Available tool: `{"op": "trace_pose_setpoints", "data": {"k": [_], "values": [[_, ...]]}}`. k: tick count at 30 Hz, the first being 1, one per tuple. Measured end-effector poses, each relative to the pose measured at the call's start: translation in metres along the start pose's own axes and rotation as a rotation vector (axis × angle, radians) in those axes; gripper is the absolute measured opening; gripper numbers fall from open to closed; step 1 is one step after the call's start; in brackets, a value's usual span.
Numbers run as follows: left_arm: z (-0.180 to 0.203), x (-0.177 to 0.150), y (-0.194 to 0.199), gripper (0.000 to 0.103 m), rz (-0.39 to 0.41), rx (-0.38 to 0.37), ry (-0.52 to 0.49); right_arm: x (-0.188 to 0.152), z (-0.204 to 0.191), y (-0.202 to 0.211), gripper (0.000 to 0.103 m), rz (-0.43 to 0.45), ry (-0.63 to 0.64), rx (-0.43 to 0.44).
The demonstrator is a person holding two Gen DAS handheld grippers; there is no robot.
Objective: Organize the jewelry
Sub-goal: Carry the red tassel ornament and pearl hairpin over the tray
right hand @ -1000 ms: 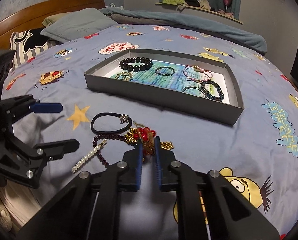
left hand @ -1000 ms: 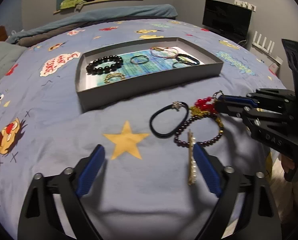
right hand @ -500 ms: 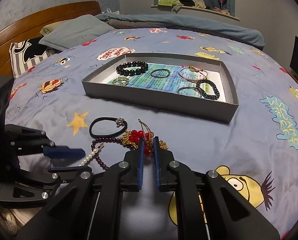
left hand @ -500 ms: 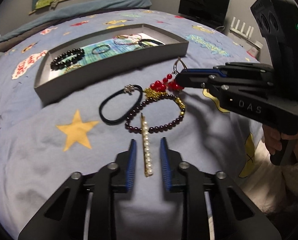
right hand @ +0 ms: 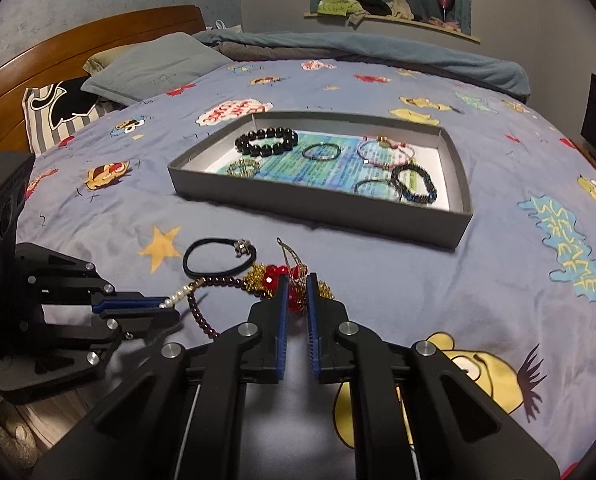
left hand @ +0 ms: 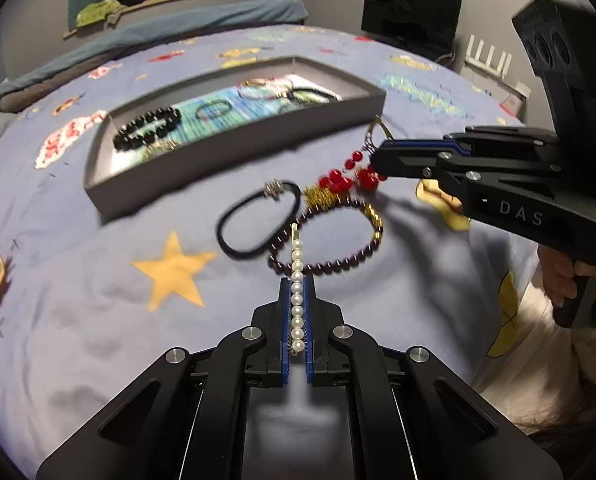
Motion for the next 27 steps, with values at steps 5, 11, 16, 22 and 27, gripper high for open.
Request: {"op": "trace_pose_setpoints", "data": {"k": [5,11,16,22,27], "values": [[-0.015,0.010,0.017,0.006,0.040,0.005,0.031,0.012,0.004,0.015,0.008,0.038,0.002,-0.003],[-0.029,0.022,0.031,0.006,0.071,0.025,0.046,0.034,0.008,0.038,0.008,0.092,0.014,-0.012],[-0.041,0.034,0.039,0.006,0.094,0.040,0.055,0.053,0.016,0.051,0.008,0.127,0.012,-0.017],[-0.060,0.053,0.044,0.006,0.110,0.067,0.062,0.078,0.023,0.059,0.008,0.170,0.017,-0.044],[-0.078,0.075,0.038,0.006,0.099,0.091,0.066,0.102,0.028,0.059,0.008,0.207,0.009,-0.052]]}}
Point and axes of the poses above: each gripper's, at about its wrist camera, not at the fingertips, and y roughly against the way its jaws point, z to its right, x to its top, the point moved 4 cm from there along -y, roughly the way its jaws point, and after that the axes turned 7 degrees about -z, right-handed, at the moved point
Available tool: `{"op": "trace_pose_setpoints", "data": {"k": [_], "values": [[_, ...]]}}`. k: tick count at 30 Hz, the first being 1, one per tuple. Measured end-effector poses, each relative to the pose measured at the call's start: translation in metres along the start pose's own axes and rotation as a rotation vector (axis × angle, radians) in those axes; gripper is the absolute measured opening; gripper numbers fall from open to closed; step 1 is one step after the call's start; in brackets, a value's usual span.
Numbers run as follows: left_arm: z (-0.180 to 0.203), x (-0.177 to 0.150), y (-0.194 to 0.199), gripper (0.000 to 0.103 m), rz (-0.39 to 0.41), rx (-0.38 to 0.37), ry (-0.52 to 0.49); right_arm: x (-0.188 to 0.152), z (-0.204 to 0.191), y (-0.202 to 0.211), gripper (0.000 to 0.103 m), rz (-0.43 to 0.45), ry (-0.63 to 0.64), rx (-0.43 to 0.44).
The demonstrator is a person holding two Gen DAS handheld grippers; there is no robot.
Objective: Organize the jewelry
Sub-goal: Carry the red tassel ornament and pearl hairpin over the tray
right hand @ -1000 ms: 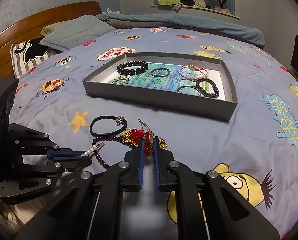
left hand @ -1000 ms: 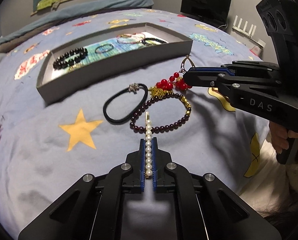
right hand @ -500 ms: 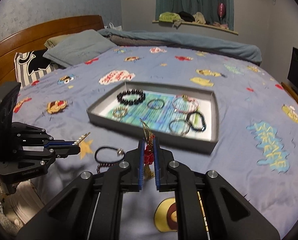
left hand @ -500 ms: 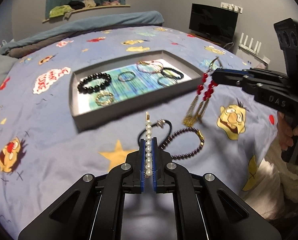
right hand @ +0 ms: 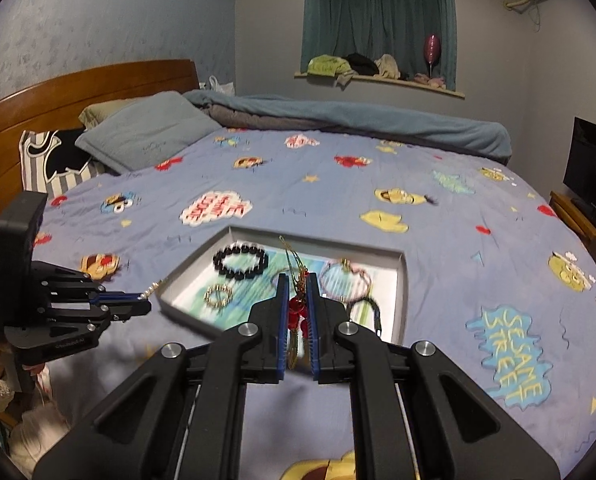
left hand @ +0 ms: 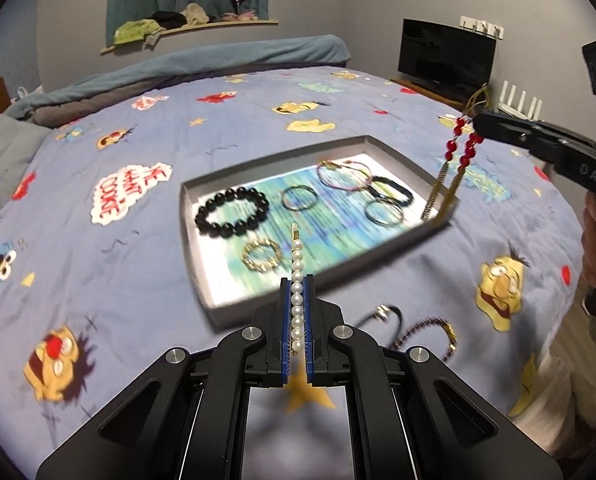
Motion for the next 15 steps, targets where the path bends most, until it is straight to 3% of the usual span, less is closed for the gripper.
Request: {"op": "trace_pose_setpoints", "data": {"k": [6,15], "values": [[-0.021,0.022,-0.034,0.006,-0.067,0.042,0.018,0.018,-0.003,-0.028,0.008,-0.001,-0.002,0.008],[-0.043,0.031,-0.085,0.006,-0.168,0.092,0.055,0.015,-0.024,-0.082,0.008,-0.063,-0.002,0.059]]}}
Point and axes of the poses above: each gripper's, at about its wrist camera, not at the fingertips, and y roughly against the way its jaws point, z to its right, x to its top, the point moved 4 cm from there along -y, roughly the way its jaws point, and after that the axes turned 7 degrees about -z, right-handed, at the moved point
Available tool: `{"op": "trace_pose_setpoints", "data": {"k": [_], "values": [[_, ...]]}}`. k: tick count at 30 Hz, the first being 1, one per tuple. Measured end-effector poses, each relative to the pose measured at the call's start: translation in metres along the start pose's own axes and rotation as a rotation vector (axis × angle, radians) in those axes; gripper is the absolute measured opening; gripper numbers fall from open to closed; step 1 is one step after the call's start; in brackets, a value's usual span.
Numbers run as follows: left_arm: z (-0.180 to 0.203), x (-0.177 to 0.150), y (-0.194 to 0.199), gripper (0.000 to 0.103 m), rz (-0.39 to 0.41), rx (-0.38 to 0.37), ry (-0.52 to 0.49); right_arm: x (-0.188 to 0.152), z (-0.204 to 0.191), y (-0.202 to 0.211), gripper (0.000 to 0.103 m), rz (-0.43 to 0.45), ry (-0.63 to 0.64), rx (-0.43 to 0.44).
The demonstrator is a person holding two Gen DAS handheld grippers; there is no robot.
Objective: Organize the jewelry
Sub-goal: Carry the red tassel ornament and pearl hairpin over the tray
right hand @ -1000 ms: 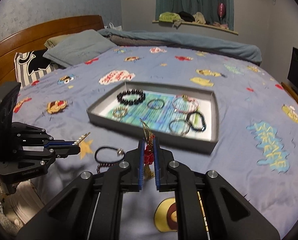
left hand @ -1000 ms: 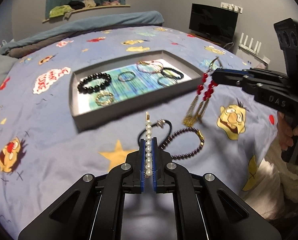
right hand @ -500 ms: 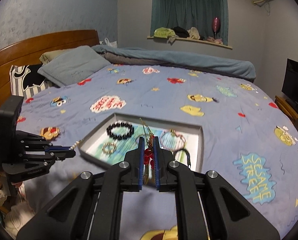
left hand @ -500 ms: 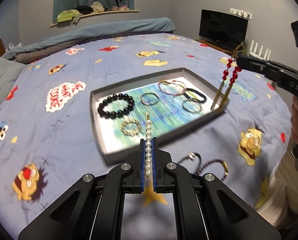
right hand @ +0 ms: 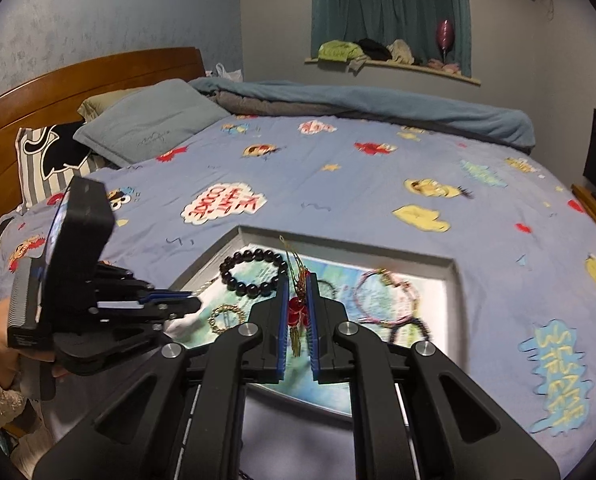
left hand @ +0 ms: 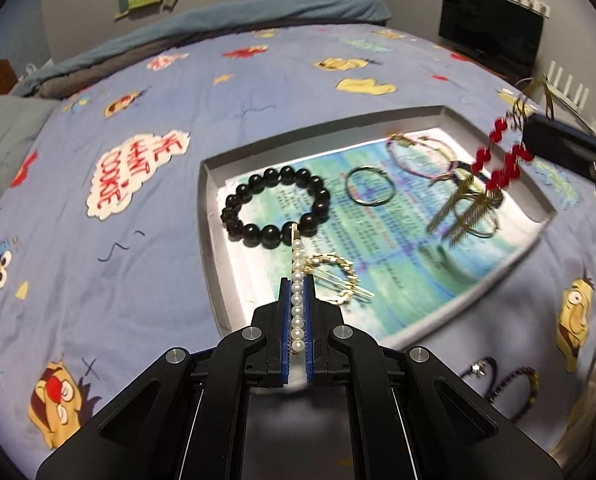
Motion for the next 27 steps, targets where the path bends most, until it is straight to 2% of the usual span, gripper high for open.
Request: {"op": "trace_pose_setpoints", "data": {"k": [6,10,21,27], "values": [[-0.004,0.002,-0.013,0.006,-0.028,0.013,0.002,-0.007,-0.010,-0.027,0.008,-0.047,0.013,0.036],[-0.009,0.002,-0.021,0.006,-0.051,0.020,0.014,-0.013,0.000,-0.044,0.008,-0.089,-0.008,0.032],[-0.007,0.005,-0.033,0.006,-0.085,0.058,-0.022,-0.027,0.043,-0.080,0.008,-0.169,-0.088,-0.044],[-0.009,0.008,-0.035,0.007,-0.091,0.050,-0.012,-0.030,0.053,-0.090,0.008,-0.193,-0.106,-0.063]]}}
Point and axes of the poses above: each gripper's, at about its wrist camera, not at the fingertips, and y roughly against the way its jaws point, z to its right, x to its top, the point moved 4 cm from there along -y, roughly the way its jaws point, and after that the axes turned 7 degrees about -z, right-handed, at the moved point
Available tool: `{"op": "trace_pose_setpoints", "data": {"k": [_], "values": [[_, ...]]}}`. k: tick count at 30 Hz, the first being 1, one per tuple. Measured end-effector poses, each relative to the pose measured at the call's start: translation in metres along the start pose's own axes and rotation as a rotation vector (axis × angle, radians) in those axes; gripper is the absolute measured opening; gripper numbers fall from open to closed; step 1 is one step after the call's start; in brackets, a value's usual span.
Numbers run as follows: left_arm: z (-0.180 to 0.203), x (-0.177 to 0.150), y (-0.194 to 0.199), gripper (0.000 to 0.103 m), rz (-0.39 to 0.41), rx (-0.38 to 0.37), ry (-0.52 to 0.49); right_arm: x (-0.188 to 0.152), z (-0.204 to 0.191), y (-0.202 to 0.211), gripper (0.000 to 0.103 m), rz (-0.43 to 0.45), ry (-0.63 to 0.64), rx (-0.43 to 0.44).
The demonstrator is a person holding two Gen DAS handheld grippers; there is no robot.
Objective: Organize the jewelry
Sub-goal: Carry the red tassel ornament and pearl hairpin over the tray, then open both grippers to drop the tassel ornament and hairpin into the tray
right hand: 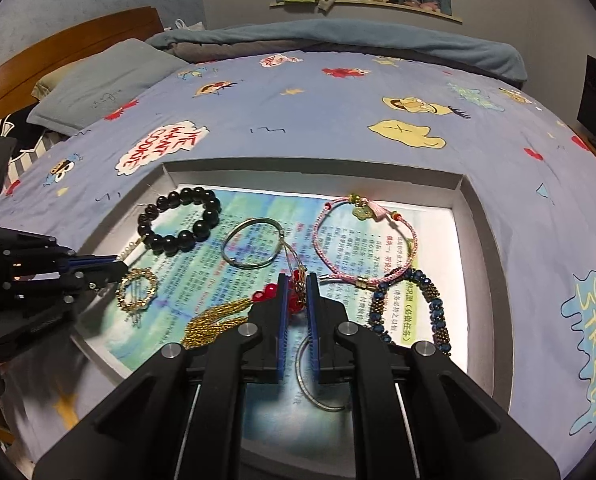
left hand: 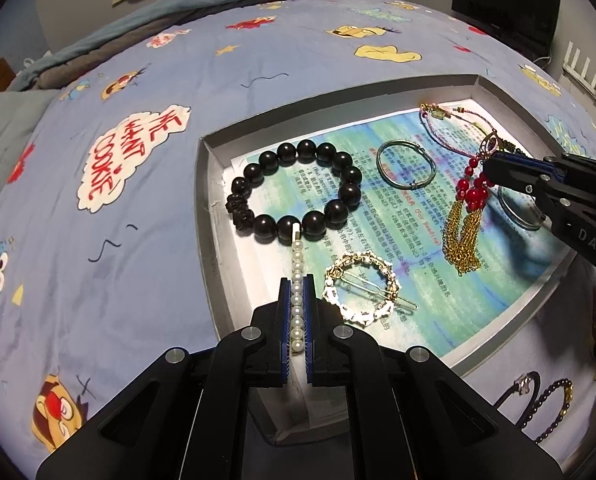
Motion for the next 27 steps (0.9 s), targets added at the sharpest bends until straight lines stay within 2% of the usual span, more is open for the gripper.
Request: {"op": "trace_pose_setpoints", "data": {"k": [3,10,13,17,21,27], "values": [[-0.002,0.001,0.000,0.012,0.003,0.008,0.009,0.001,0.003,-0.001,0.008,0.003,-0.009,-0.008],[-0.003,0.001,-0.001,0.014,0.014,0.015,0.013,0.002,0.003,-0.004,0.008,-0.004,-0.009,-0.017],[-0.002,0.001,0.001,0.019,0.023,0.007,0.013,0.001,0.002,-0.001,0.009,0.003,-0.001,-0.026],[-0.001,0.000,0.009,0.034,0.056,0.002,0.019,0.001,0.003,0.004,0.020,0.009,-0.005,-0.032],[0.000,0.000,0.018,0.042,0.092,-0.010,0.027,-0.001,0.003,0.010,0.037,0.015,-0.010,-0.034],[0.004,0.000,0.036,0.059,0.151,-0.017,0.029,-0.003,0.004,0.024,0.057,0.037,-0.012,-0.040]]}}
Point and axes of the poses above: each gripper's, at about its wrist camera, not at the fingertips, and y roughly against the way its jaws point, z to its right, x to its top, the point moved 4 cm from there along -y, roughly the way its jaws point, and after that the axes turned 7 degrees about -z, right-handed, at the moved point
